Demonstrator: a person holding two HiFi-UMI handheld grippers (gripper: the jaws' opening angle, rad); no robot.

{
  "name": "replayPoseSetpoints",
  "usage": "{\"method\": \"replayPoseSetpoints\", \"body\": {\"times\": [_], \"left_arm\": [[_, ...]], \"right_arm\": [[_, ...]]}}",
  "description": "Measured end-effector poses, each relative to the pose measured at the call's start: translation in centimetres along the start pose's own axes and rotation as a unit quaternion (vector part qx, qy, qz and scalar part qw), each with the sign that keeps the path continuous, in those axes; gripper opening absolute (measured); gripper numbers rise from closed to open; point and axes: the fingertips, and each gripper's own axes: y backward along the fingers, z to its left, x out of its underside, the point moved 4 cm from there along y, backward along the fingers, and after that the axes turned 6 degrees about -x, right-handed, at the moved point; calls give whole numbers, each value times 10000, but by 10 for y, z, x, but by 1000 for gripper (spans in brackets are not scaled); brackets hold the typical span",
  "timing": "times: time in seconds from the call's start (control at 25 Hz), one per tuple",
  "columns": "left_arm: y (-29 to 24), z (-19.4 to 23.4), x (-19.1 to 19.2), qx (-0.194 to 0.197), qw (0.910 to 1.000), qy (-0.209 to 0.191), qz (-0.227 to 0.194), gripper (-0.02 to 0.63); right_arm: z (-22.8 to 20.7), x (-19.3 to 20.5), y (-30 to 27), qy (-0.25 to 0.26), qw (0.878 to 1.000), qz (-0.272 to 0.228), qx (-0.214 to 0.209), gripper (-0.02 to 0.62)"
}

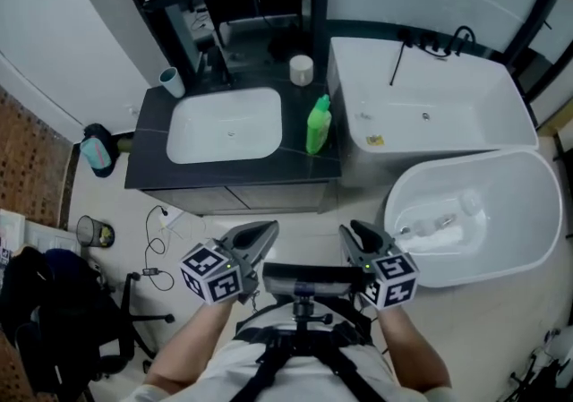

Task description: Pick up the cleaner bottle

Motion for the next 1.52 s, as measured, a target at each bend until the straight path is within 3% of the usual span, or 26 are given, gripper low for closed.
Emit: {"method": "replayPoseSetpoints", "body": {"times": [0.24, 0.52, 0.96, 1.52], "left_arm": [[14, 12, 2, 246, 9997, -55, 68, 2], [16, 14, 8, 417, 9990, -12, 153, 2], [-20, -3, 10, 2, 10000, 10, -17, 2], [-90, -46, 7, -366, 9993, 82, -33, 2]], "right_arm": [[18, 3, -2, -131, 9992, -116, 366, 84], [29, 2, 1, -97, 9989, -287, 354, 86], [-17, -5, 14, 52, 9998, -174, 115, 115], [-87, -20, 28, 195, 9982, 21, -574, 124]]}}
